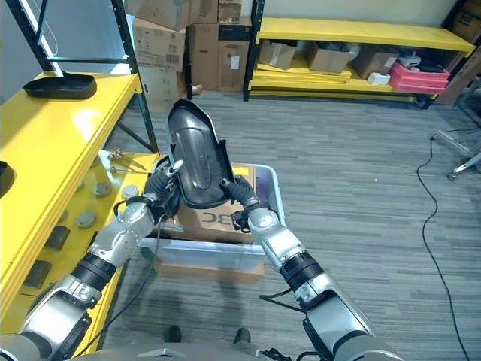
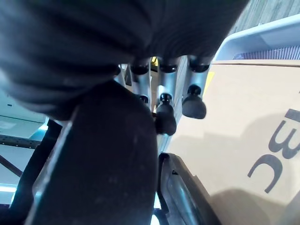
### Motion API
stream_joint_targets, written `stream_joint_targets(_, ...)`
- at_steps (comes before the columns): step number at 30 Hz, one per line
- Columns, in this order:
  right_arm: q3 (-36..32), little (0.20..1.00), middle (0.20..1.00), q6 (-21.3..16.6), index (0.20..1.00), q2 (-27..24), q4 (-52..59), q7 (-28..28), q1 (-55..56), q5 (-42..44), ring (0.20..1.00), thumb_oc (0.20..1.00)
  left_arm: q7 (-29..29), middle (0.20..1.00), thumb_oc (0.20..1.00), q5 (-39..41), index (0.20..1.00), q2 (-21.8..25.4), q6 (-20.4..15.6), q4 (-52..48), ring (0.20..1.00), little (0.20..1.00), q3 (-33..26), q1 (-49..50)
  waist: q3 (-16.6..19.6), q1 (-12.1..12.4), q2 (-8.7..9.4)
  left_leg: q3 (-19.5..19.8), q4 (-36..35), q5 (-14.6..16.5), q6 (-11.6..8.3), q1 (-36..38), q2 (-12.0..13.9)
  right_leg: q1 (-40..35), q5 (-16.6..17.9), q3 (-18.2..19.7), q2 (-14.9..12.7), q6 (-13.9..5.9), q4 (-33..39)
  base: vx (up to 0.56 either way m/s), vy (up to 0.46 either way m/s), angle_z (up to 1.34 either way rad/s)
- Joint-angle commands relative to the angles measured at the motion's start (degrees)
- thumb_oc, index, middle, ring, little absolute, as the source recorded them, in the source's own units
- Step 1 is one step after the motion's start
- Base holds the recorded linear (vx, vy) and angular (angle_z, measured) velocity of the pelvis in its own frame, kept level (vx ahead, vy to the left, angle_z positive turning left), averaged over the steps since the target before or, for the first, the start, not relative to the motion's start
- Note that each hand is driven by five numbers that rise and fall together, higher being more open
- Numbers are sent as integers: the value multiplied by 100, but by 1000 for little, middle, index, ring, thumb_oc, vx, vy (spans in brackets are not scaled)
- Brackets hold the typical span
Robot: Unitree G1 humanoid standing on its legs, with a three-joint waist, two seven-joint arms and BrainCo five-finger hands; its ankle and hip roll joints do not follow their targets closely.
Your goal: Move parts from the plastic box to the shelf.
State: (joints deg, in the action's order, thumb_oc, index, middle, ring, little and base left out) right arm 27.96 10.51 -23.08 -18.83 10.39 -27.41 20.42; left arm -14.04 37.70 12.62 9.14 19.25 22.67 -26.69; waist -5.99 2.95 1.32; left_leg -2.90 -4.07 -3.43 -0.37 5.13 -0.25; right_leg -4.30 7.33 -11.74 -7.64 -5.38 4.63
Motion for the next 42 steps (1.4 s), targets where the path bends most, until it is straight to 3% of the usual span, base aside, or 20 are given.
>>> stream_joint_targets(1,-281,200,200,-214,200,41,446,-26,-346,137,200,200,112,1000,1000,-442,1000,-72,-124,305,1000,1000,219,-279,329,86,-22,-142,296,228,-163,-117,363,-61,-181,-31,-264,-368,-105,19,4,-11)
stream_joint_targets(13,-64,200,200,-65,200,183,545,-290,-385,275,200,200,-55,1000,1000,-997,1000,-10,-297,129,1000,1000,379,-396,336,69,-25,-148,255,204,-176,-80,360,-75,-159,-22,-257,-372,-91,2,0,0)
stream_joint_targets(18,1,200,200,-29,200,178,692,-356,-394,343,200,200,158,1000,1000,-1388,1000,98,-353,52,1000,1000,482,-417,321,75,-25,-128,268,209,-177,-79,348,-86,-165,-13,-261,-371,-99,0,0,0)
stream_joint_targets(19,4,200,200,-23,200,182,704,-362,-397,350,200,200,218,865,865,-1472,865,110,-371,54,865,865,493,-419,323,77,-26,-130,270,211,-175,-79,348,-85,-167,-14,-263,-372,-103,0,0,0)
stream_joint_targets(20,10,200,200,-35,200,179,715,-366,-402,363,200,200,257,385,385,-1616,385,145,-344,8,385,385,536,-431,319,77,-31,-132,270,211,-171,-77,348,-88,-169,-13,-263,-369,-106,0,0,0)
stream_joint_targets(21,14,200,200,-48,200,187,712,-370,-405,376,200,200,268,200,200,-1713,200,160,-320,-10,200,200,579,-445,317,77,-33,-131,273,212,-168,-74,348,-91,-172,-7,-262,-367,-110,0,0,0)
stream_joint_targets(27,42,200,200,-43,200,221,796,-326,-435,516,200,200,340,200,200,-1941,200,292,-131,-87,200,200,778,-499,334,70,-43,-137,271,221,-172,-65,357,-86,-191,30,-261,-375,-121,0,0,-1)
stream_joint_targets(34,103,200,200,-77,200,323,748,-213,-522,779,200,200,429,200,200,-1825,200,265,-216,-98,200,200,901,-518,324,89,-50,-123,306,222,-175,-64,355,-96,-191,34,-269,-371,-147,0,0,0)
stream_joint_targets(41,80,200,200,-125,200,481,832,-82,-584,1611,200,200,342,200,200,-1673,200,209,-210,-159,200,200,981,-506,303,115,-52,-97,319,228,-178,-47,355,-116,-185,31,-273,-370,-152,0,0,0)
stream_joint_targets(42,56,878,878,-156,878,526,894,10,-562,1853,878,878,296,200,200,-1655,200,190,-205,-172,200,200,994,-504,300,112,-48,-90,319,231,-181,-43,352,-123,-181,34,-274,-371,-145,0,0,0)
